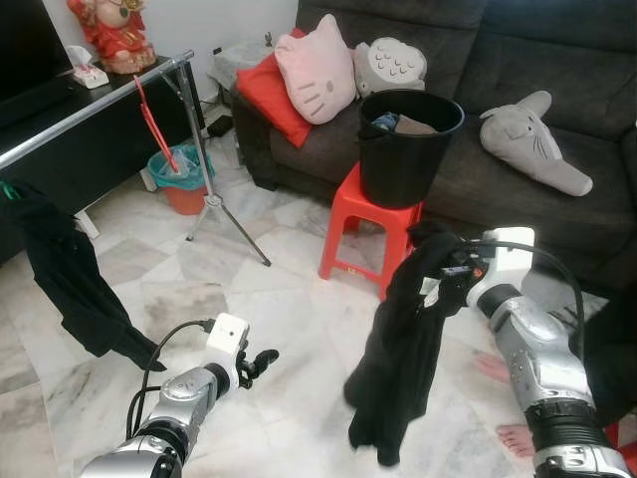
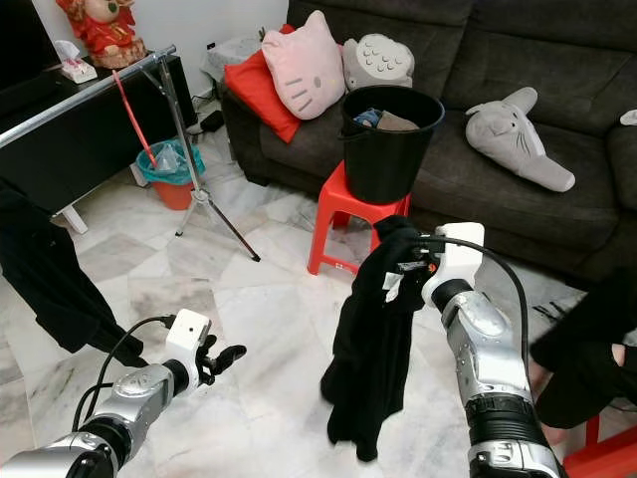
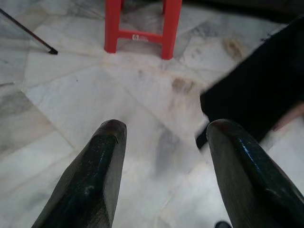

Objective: Hang hanger

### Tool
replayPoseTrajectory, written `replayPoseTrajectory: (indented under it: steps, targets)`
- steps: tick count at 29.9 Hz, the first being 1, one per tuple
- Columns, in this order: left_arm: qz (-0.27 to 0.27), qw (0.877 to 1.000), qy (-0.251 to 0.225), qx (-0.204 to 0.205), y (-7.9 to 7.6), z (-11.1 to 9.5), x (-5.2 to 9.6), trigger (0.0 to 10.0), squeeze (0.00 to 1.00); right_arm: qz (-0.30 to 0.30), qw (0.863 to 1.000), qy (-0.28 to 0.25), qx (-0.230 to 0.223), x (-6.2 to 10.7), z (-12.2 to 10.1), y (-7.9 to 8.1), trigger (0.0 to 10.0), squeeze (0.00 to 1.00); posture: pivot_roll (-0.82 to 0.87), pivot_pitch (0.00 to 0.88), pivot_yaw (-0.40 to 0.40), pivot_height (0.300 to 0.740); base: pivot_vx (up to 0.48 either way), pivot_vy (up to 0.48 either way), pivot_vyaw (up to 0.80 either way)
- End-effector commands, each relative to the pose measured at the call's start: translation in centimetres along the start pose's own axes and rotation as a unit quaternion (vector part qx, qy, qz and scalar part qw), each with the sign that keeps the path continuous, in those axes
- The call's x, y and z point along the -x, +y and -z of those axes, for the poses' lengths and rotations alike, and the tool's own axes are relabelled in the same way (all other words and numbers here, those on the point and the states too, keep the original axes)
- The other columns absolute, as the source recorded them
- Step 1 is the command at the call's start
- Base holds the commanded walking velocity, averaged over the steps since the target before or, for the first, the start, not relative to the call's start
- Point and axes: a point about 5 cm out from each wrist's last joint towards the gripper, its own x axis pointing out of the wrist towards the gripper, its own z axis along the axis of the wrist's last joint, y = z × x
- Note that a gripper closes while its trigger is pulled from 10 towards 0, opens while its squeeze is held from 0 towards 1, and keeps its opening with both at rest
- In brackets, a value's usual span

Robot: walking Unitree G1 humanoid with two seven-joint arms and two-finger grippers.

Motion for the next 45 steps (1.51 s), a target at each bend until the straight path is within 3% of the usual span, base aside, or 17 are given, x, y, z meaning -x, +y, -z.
replayPoseTrajectory:
  steps: [1,7,15,19,25,45]
  targets:
    - [-0.005,1.000,-0.006,0.005,0.2,-0.1,0.1,10.0,0.00,0.016,1.000,-0.011,-0.007,0.3,-0.2,0.2,10.0,0.00,-0.01,0.000,-0.009,0.740,0.000,0.000,0.00]
    - [-0.036,0.999,-0.015,0.007,1.0,0.4,0.7,10.0,0.00,0.037,0.998,-0.050,-0.008,1.0,-0.8,-0.2,10.0,0.00,-0.01,0.000,0.000,0.740,0.000,0.000,0.20]
    - [-0.047,0.999,-0.024,0.009,1.6,1.4,1.7,10.0,0.00,0.034,0.999,-0.032,-0.013,1.8,0.9,1.0,10.0,0.00,0.00,0.000,0.039,0.740,0.000,0.000,0.72]
    - [-0.049,0.999,-0.019,0.000,1.8,1.9,2.1,10.0,0.00,0.024,0.998,-0.041,-0.032,1.7,0.9,2.0,10.0,0.00,0.02,0.000,0.039,0.740,0.000,0.000,0.76]
    - [-0.056,0.998,-0.031,0.009,1.9,2.1,2.4,10.0,0.00,0.022,0.999,-0.023,-0.032,1.8,1.5,2.2,10.0,0.00,0.03,0.000,0.013,0.740,0.000,0.000,0.80]
    - [-0.017,0.999,-0.031,-0.004,1.4,1.9,2.2,10.0,0.00,0.004,1.000,-0.019,-0.020,1.2,0.5,2.7,10.0,0.00,0.02,0.000,0.018,0.740,0.000,0.000,0.68]
